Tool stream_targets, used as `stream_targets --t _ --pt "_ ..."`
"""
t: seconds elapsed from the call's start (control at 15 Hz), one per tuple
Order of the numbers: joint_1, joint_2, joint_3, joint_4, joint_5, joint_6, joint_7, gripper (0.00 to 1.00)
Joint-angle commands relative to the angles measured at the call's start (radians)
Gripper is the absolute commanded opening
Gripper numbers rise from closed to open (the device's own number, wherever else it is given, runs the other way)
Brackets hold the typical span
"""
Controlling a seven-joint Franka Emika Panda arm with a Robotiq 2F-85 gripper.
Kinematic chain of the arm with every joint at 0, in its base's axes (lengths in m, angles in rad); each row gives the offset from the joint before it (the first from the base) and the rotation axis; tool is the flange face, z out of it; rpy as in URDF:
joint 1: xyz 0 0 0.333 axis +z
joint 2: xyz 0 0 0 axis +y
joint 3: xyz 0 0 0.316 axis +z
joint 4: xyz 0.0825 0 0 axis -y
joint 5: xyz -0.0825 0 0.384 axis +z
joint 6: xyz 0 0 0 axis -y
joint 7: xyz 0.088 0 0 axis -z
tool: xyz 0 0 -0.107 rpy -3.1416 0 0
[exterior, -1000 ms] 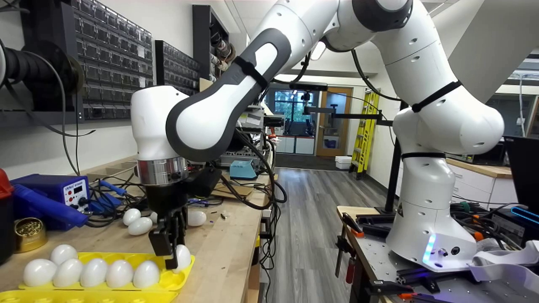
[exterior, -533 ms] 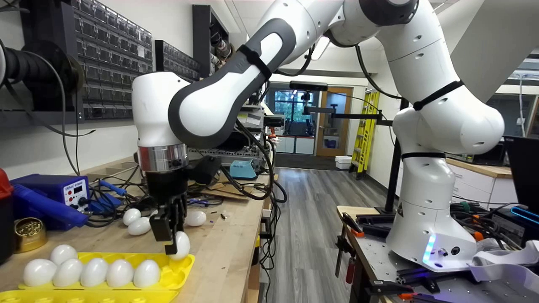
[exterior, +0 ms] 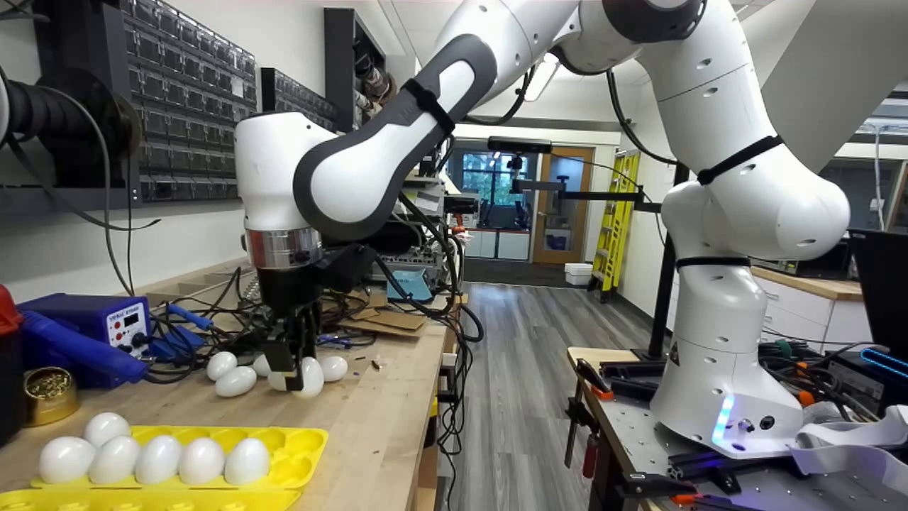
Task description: Take one egg from the tray and put it on the counter
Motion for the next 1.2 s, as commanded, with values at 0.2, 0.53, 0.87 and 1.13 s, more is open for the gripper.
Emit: stream_targets --t 0.2,0.53,0.87,1.13 --pt "0.029 0.09 -0.055 0.073 -0.063 -0.067 0.128 0.24" --pt "0.027 0.173 -0.059 0.15 -0.048 -0.118 0.133 0.24" --pt "0.032 0.167 -0.077 0.195 -0.064 -0.155 0.153 0.86" --pt "0.031 0.119 -0.087 0.166 -0.068 -0.14 0.153 1.0"
